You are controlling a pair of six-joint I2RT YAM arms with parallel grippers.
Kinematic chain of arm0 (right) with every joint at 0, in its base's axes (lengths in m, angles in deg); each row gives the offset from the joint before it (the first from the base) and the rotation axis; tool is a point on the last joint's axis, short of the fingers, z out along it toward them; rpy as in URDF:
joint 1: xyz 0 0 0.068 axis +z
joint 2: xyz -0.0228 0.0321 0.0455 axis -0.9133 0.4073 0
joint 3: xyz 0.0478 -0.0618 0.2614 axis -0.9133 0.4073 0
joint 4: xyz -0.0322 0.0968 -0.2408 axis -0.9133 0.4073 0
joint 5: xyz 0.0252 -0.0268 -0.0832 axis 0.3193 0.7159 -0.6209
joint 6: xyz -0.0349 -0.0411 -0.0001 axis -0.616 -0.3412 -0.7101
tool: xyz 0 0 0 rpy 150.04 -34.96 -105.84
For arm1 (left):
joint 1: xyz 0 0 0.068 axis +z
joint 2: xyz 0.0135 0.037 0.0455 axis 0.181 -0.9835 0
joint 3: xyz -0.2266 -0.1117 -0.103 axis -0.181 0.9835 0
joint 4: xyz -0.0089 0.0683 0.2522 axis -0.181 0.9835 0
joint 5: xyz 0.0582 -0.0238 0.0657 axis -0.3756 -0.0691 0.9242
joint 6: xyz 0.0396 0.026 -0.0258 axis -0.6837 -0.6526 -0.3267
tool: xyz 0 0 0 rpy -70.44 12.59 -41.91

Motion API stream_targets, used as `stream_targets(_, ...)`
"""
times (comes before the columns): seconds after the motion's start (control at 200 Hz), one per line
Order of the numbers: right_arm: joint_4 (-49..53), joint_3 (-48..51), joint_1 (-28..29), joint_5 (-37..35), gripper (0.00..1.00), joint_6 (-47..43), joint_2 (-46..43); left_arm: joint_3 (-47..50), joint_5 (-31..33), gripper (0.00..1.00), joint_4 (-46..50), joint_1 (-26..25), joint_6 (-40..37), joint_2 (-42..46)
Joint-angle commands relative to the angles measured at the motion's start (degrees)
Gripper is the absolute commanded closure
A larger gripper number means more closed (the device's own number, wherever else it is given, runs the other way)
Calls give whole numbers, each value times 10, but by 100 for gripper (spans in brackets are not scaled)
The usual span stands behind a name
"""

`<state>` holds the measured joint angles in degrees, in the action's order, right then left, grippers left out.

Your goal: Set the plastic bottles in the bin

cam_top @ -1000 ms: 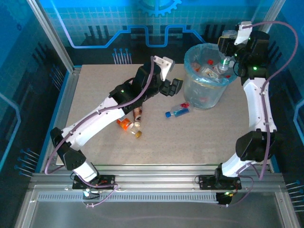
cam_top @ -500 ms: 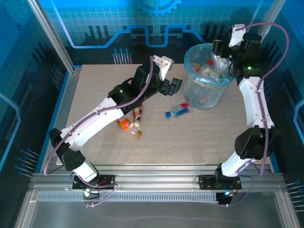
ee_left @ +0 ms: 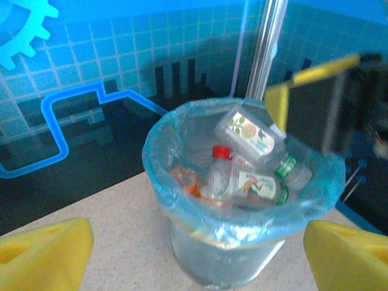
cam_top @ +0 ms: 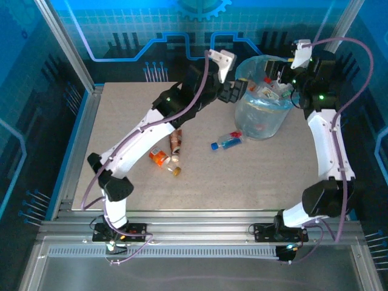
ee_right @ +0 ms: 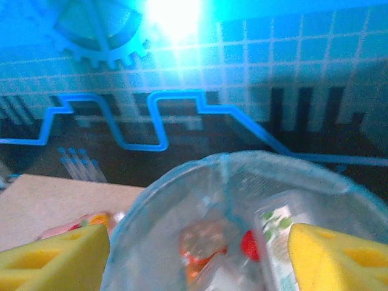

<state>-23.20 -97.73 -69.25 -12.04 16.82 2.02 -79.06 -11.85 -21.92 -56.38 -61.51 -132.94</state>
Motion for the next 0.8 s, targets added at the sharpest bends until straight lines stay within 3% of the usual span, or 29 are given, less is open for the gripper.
stream_targets(0.0,25,30,11,72,22,71,-51,-80,30,9,45,3,35,-45)
stream_targets(0.225,67,55,13,147,22,108,-97,-110,78,11,23,3,91,-85)
stream_targets(0.46,87,22,14,191,22,123,-107,-117,83,14,39,-5,116,-94)
stream_targets(0.62,41,68,26,219,22,133,-118,-109,68,14,52,-18,126,-97)
stream_targets(0.795,90,54,24,222,22,101,-122,-121,55,14,60,-18,153,-111)
